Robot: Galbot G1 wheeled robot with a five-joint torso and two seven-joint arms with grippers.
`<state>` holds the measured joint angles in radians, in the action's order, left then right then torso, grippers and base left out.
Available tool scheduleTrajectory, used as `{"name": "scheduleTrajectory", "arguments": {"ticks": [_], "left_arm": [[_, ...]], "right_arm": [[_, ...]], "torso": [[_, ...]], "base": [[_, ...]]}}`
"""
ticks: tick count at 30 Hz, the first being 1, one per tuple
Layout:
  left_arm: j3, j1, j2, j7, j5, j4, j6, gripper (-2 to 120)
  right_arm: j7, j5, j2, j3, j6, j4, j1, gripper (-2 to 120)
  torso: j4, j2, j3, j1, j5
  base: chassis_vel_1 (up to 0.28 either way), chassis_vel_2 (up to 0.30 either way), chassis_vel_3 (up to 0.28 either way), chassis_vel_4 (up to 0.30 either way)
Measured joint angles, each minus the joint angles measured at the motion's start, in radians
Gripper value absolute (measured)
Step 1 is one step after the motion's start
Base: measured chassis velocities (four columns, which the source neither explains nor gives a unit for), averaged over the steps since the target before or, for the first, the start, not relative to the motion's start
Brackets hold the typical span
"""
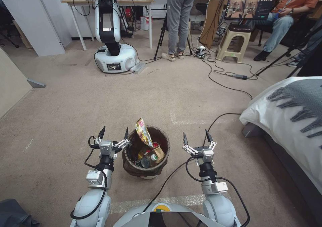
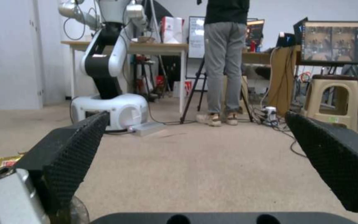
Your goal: Pick up the trash bin, then pick up the garbage from the floor and place it into the trash bin.
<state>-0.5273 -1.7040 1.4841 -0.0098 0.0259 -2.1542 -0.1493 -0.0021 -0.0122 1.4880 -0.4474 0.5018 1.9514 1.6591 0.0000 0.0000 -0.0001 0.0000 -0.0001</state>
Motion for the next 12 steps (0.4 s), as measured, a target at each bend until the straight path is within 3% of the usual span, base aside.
{"name": "scheduleTrajectory", "arguments": {"ticks": [12], "left_arm": [[0.0, 0.001, 0.0, -0.001, 0.002, 0.001, 0.005, 100]], "right_arm": [[0.001, 0.0, 0.0, -0.001, 0.0, -0.001, 0.0, 100]], "torso": [[0.0, 0.0, 0.0, 0.0, 0.0]], "base": [[0.0, 0.0, 0.0, 0.0]]}}
